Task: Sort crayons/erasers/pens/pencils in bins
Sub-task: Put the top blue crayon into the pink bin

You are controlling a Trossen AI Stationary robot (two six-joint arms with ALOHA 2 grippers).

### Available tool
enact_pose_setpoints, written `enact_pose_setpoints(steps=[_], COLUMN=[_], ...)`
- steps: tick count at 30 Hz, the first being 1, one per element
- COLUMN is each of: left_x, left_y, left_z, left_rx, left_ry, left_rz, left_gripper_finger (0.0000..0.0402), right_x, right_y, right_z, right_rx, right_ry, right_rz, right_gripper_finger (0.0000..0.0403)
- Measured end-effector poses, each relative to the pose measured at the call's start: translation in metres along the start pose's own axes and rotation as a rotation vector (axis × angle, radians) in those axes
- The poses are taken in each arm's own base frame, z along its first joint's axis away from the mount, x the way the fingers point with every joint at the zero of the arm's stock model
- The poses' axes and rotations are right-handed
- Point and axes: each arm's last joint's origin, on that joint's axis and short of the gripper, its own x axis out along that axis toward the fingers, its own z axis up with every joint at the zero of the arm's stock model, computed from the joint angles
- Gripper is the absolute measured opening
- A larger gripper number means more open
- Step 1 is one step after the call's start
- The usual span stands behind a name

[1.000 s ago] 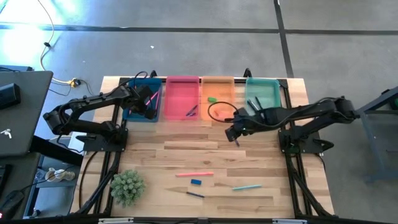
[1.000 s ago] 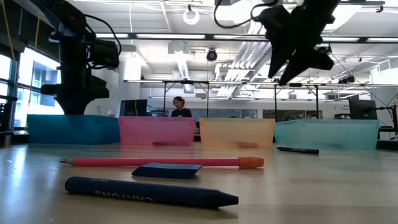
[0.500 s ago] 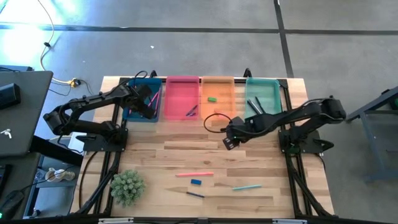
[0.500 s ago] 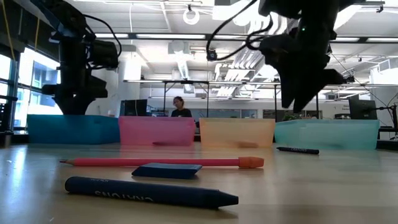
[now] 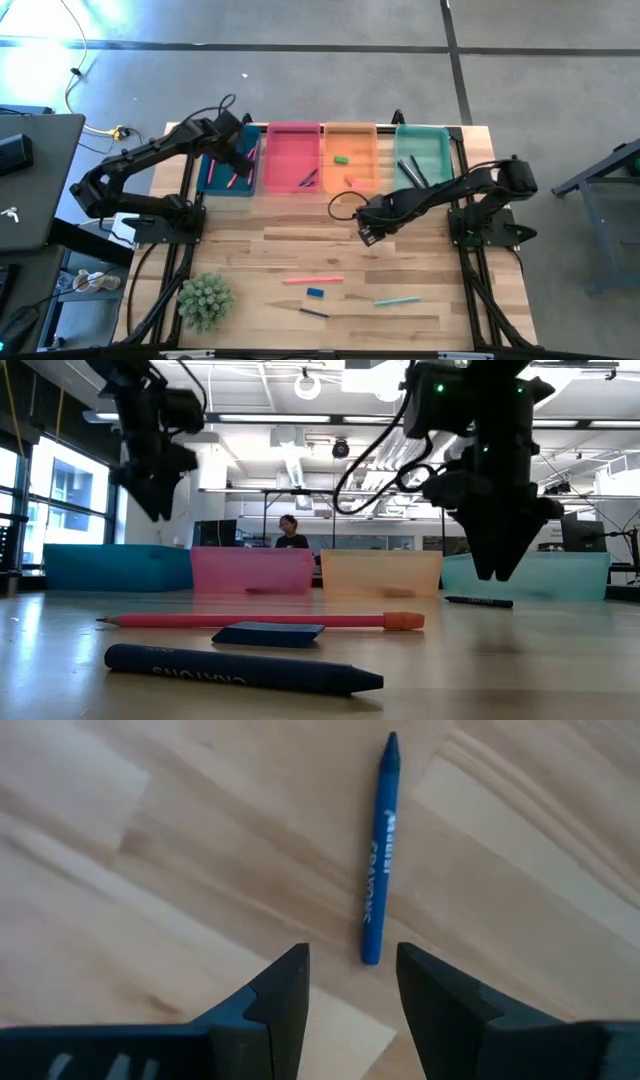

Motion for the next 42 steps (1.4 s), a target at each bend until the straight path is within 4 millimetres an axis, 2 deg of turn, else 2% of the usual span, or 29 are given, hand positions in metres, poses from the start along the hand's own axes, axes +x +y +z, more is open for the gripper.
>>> enact_pose_setpoints(steps=[8, 15, 20, 23, 31, 35, 42], left_x=[-0.035, -0.052, -0.054, -0.054, -0.054, -0.054, -0.054], left_y=[-0.002, -0.003, -0.004, -0.004, -0.004, -0.004, -0.004], left_z=[0.025, 0.03, 0.029, 0.029, 0.03, 0.03, 0.03], left_rx=[0.035, 0.041, 0.046, 0.046, 0.046, 0.045, 0.045], left_ry=[-0.141, -0.202, -0.203, -0.203, -0.211, -0.211, -0.21], left_rz=[-0.02, -0.052, -0.093, -0.094, -0.095, -0.094, -0.092], left_gripper_finger=[0.0161, 0.0161, 0.0161, 0.0161, 0.0161, 0.0161, 0.0161], right_x=[0.015, 0.027, 0.033, 0.034, 0.035, 0.035, 0.034], right_y=[-0.005, -0.008, -0.007, -0.007, -0.006, -0.006, -0.006], right_z=[0.013, 0.02, 0.021, 0.021, 0.021, 0.02, 0.02], right_rx=[0.019, 0.011, 0.007, 0.008, 0.024, 0.003, -0.048], right_ry=[0.018, 0.082, 0.113, 0.122, 0.124, 0.124, 0.121], right_rz=[-0.051, -0.061, -0.064, -0.067, -0.064, -0.064, -0.051], right_gripper_finger=[0.0144, 0.0144, 0.0143, 0.013, 0.004, 0.0008, 0.0011])
